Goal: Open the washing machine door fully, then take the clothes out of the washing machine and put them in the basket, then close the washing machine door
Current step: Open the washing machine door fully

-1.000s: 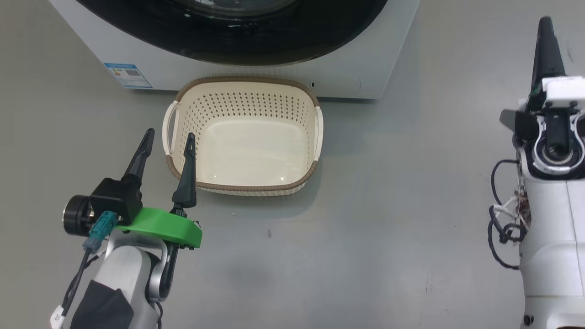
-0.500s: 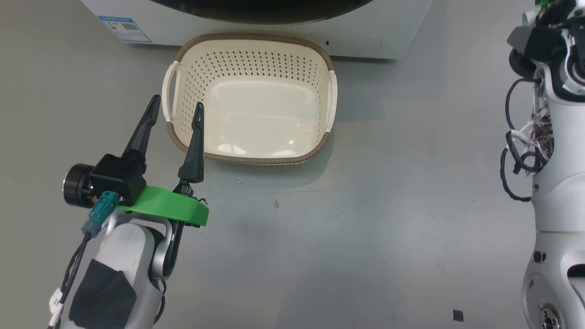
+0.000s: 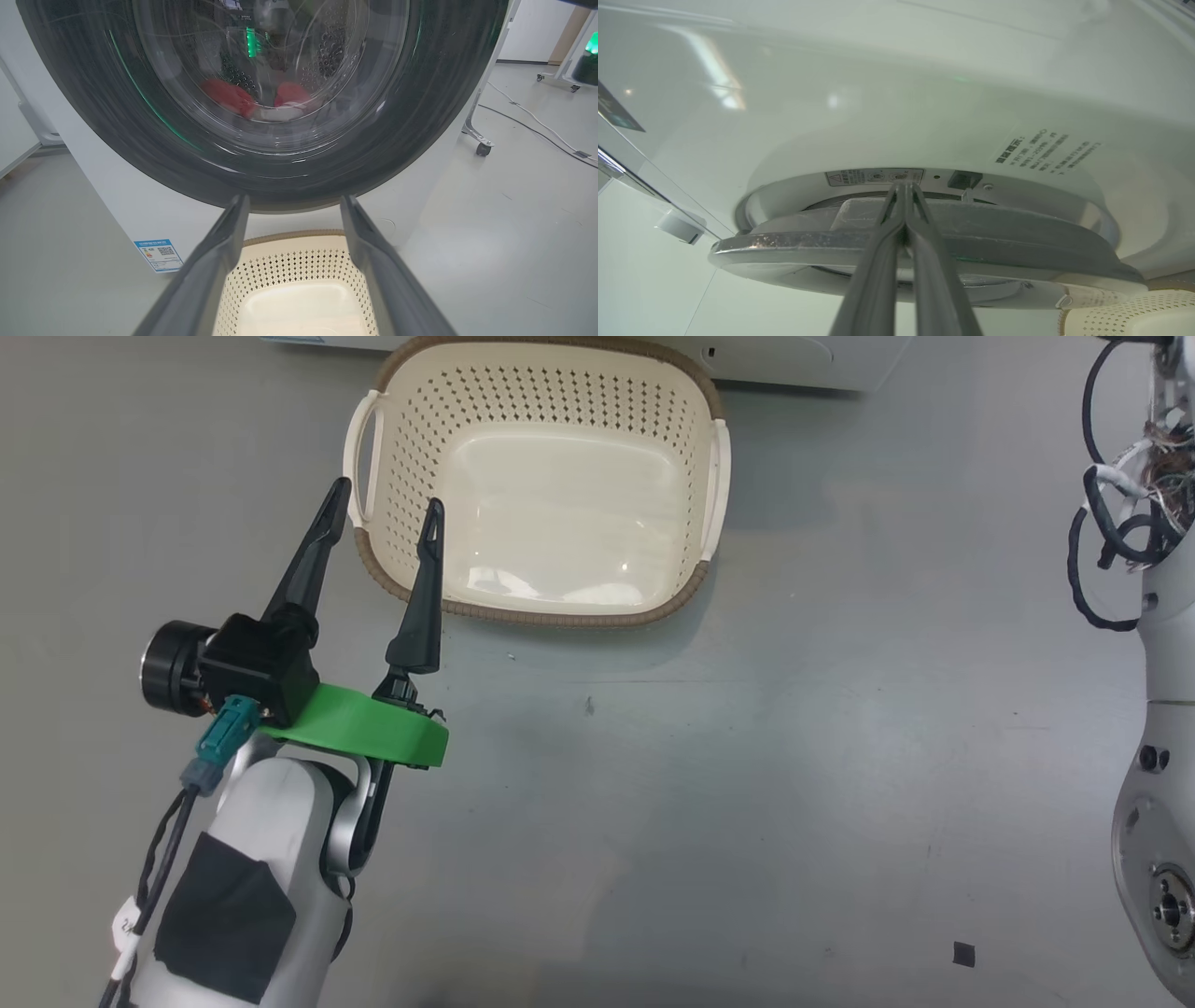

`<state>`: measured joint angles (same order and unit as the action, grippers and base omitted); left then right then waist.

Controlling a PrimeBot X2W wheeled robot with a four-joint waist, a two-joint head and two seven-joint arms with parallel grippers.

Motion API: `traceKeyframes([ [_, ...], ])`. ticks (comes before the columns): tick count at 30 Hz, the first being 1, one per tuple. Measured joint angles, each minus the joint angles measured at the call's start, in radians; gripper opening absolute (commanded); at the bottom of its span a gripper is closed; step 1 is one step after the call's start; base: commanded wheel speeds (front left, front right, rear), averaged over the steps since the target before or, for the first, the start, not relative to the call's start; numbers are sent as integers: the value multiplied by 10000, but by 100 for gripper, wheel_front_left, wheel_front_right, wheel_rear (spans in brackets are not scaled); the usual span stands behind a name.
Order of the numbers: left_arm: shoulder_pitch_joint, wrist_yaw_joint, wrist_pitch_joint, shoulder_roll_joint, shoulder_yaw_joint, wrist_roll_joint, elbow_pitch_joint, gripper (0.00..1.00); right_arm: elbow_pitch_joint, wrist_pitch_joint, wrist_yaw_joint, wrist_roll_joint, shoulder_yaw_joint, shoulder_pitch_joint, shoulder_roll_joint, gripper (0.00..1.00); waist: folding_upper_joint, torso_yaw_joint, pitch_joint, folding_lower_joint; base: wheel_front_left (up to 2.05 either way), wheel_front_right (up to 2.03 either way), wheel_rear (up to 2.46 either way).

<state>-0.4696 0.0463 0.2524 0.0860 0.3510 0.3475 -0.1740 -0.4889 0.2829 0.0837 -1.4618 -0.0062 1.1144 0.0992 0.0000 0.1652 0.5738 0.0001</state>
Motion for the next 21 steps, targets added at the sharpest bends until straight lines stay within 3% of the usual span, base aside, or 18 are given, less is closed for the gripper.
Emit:
traceKeyframes([
  [21, -268, -123, 0, -316, -115, -46, -31, 100, -1567, 1927, -357, -111, 481, 1867, 934, 0, 0, 901, 469, -1, 0, 0, 0],
])
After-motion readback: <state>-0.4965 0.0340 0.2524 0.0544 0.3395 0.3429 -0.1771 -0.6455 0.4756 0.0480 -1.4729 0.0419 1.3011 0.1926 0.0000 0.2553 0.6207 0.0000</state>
